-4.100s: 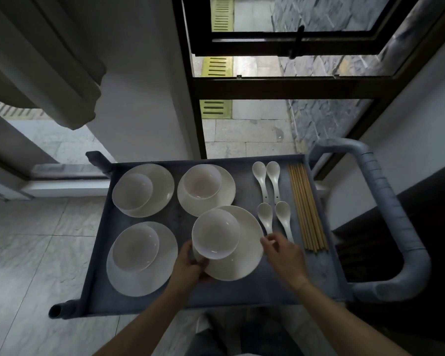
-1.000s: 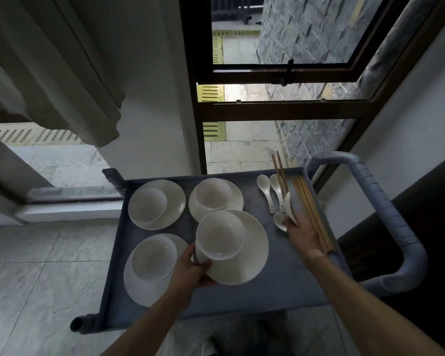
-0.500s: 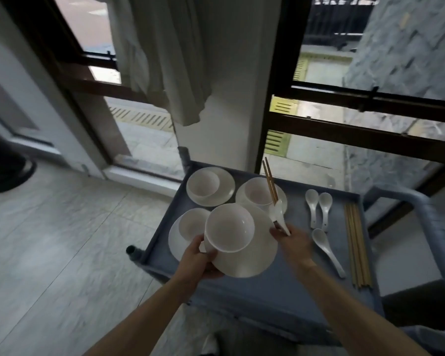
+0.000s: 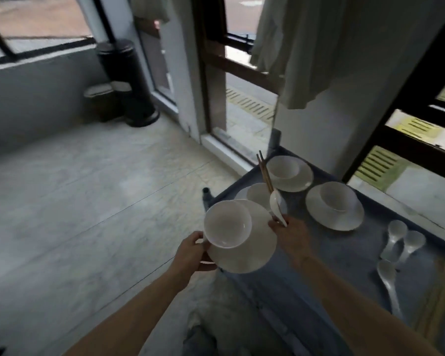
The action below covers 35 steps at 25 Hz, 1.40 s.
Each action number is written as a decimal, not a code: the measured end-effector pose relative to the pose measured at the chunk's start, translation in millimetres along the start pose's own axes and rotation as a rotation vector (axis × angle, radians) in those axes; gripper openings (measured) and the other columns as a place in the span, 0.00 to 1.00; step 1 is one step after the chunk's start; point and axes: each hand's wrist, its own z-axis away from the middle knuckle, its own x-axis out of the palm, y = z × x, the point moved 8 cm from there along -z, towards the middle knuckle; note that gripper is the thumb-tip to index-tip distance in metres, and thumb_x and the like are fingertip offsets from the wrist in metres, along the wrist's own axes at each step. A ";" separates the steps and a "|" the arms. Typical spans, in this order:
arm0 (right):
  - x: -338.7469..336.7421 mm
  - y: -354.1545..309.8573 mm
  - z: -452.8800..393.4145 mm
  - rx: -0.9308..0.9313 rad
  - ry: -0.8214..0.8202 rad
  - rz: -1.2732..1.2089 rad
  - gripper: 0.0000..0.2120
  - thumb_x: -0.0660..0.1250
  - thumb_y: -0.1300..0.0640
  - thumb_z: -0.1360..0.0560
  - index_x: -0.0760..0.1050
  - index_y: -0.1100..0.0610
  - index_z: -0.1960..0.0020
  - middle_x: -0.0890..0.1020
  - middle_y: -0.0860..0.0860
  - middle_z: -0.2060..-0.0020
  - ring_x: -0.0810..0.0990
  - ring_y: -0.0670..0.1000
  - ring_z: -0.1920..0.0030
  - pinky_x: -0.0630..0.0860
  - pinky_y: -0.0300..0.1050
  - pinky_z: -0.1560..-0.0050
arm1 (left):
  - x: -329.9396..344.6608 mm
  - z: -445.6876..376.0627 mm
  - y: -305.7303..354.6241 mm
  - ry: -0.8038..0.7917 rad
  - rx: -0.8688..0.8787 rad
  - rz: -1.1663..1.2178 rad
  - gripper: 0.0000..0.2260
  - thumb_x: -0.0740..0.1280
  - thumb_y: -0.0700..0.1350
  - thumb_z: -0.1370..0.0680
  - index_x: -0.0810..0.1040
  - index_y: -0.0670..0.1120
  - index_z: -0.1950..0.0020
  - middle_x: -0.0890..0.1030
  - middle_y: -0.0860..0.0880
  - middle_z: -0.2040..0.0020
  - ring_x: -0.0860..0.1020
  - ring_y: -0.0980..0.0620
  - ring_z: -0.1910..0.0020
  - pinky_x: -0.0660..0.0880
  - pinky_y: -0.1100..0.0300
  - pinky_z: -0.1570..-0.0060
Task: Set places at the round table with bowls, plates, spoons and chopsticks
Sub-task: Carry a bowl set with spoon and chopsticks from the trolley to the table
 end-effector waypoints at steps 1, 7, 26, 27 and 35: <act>19.8 -9.3 4.9 -0.035 -0.052 0.016 0.07 0.69 0.57 0.25 0.83 0.56 0.48 0.84 0.52 0.57 0.81 0.53 0.54 0.76 0.48 0.50 | -20.5 8.4 -7.4 0.056 -0.002 0.018 0.08 0.61 0.37 0.20 0.79 0.45 0.47 0.84 0.41 0.56 0.85 0.45 0.64 0.81 0.54 0.66; 142.4 -64.3 45.7 -0.178 -0.286 0.169 0.06 0.69 0.54 0.25 0.83 0.53 0.50 0.82 0.49 0.62 0.79 0.49 0.58 0.72 0.43 0.53 | -141.2 62.4 -49.2 0.295 0.008 0.160 0.07 0.63 0.38 0.20 0.81 0.42 0.48 0.83 0.40 0.55 0.83 0.47 0.65 0.81 0.55 0.65; 539.3 -188.4 288.6 -0.437 -0.811 0.290 0.07 0.68 0.53 0.28 0.81 0.54 0.63 0.83 0.56 0.64 0.75 0.50 0.66 0.71 0.45 0.65 | -500.0 242.7 -198.5 0.816 0.011 0.363 0.07 0.66 0.42 0.22 0.83 0.42 0.54 0.84 0.43 0.65 0.84 0.47 0.65 0.81 0.56 0.66; 554.5 -193.6 299.2 -0.452 -0.827 0.295 0.07 0.69 0.53 0.28 0.81 0.54 0.63 0.83 0.55 0.64 0.75 0.50 0.65 0.71 0.45 0.65 | -513.5 249.2 -203.1 0.839 0.009 0.372 0.07 0.65 0.41 0.22 0.83 0.42 0.54 0.84 0.44 0.66 0.84 0.47 0.65 0.81 0.56 0.66; 674.8 -239.7 353.4 -0.544 -0.961 0.330 0.07 0.69 0.54 0.28 0.82 0.55 0.61 0.84 0.55 0.62 0.79 0.53 0.61 0.77 0.49 0.58 | -610.8 270.2 -220.7 0.972 0.007 0.441 0.07 0.65 0.39 0.22 0.82 0.41 0.56 0.83 0.44 0.67 0.84 0.48 0.67 0.81 0.56 0.68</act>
